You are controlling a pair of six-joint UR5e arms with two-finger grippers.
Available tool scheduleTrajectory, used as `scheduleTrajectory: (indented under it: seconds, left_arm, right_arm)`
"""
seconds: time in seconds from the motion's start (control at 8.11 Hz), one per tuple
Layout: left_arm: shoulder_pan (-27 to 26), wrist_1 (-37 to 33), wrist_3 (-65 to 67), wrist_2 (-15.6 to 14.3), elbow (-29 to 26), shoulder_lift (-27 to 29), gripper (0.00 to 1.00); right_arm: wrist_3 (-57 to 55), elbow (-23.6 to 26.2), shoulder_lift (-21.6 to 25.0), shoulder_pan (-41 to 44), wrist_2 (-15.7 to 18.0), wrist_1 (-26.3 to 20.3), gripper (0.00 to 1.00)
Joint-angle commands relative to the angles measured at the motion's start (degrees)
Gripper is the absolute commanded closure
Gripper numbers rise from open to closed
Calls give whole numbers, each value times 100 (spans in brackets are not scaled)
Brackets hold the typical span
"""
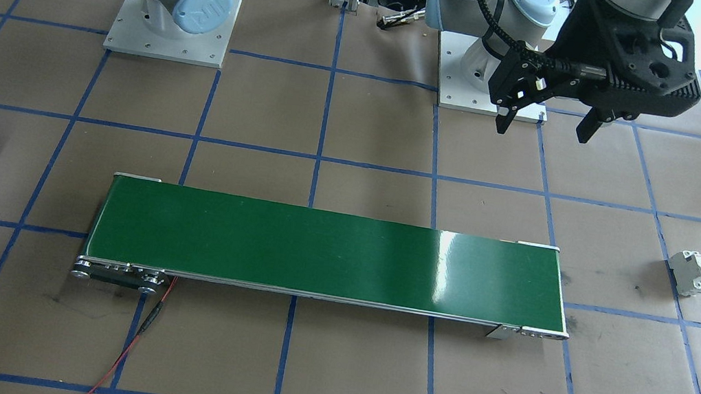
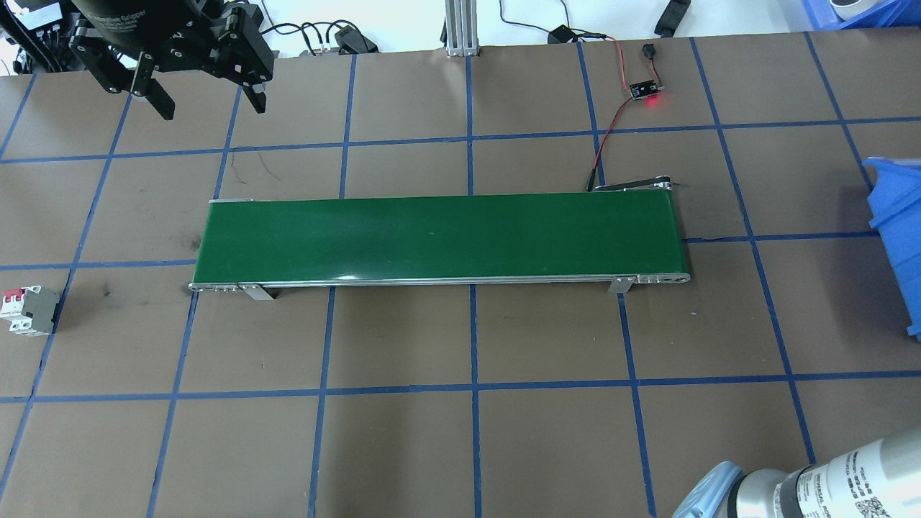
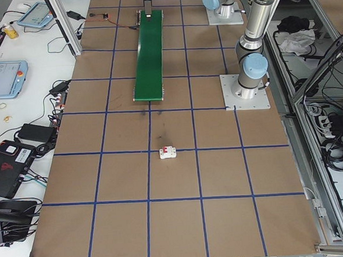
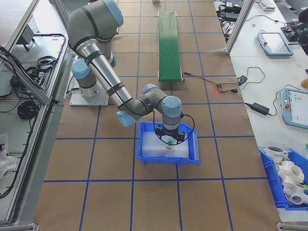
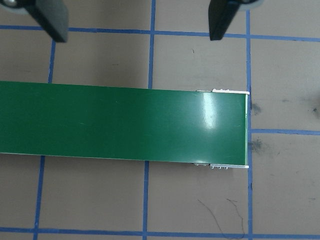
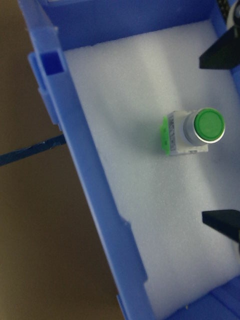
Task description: Move button from left to right
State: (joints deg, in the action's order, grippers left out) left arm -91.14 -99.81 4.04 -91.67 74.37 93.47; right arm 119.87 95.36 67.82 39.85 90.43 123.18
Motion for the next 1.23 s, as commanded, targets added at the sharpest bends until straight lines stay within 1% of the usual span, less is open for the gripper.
scheduleTrajectory:
  seconds: [0.0, 0.12, 0.25, 0.37, 0.49, 0.74, 0.86, 1.11]
  left_arm:
    - [0, 5, 0, 0, -2, 4, 0]
    - [0, 5, 0, 0, -2, -5, 0]
    - [0, 5, 0, 0, -2, 4, 0]
    - [0, 5, 0, 0, -2, -5, 0]
    - [0, -4, 0, -9, 7, -13, 0]
    - [0, 14, 9, 0, -2, 4, 0]
    - [0, 5, 9, 0, -2, -5, 0]
    - [0, 5, 0, 0, -2, -5, 0]
  right_arm:
    - [-994, 0, 1185, 49, -7, -1509, 0]
    - [-1610, 0, 1695, 163, 1, -2099, 0]
    - [-2286, -9, 2022, 433, 45, -2566, 0]
    - [-3198, -87, 2269, 862, 115, -2815, 0]
    - [-3981, -97, 2428, 1337, 159, -2887, 0]
    - [-5982, -105, 2560, 2286, 63, -2914, 0]
    - [-7063, -105, 2665, 2917, 71, -2914, 0]
    - [-9312, -114, 2728, 4244, 107, -2914, 0]
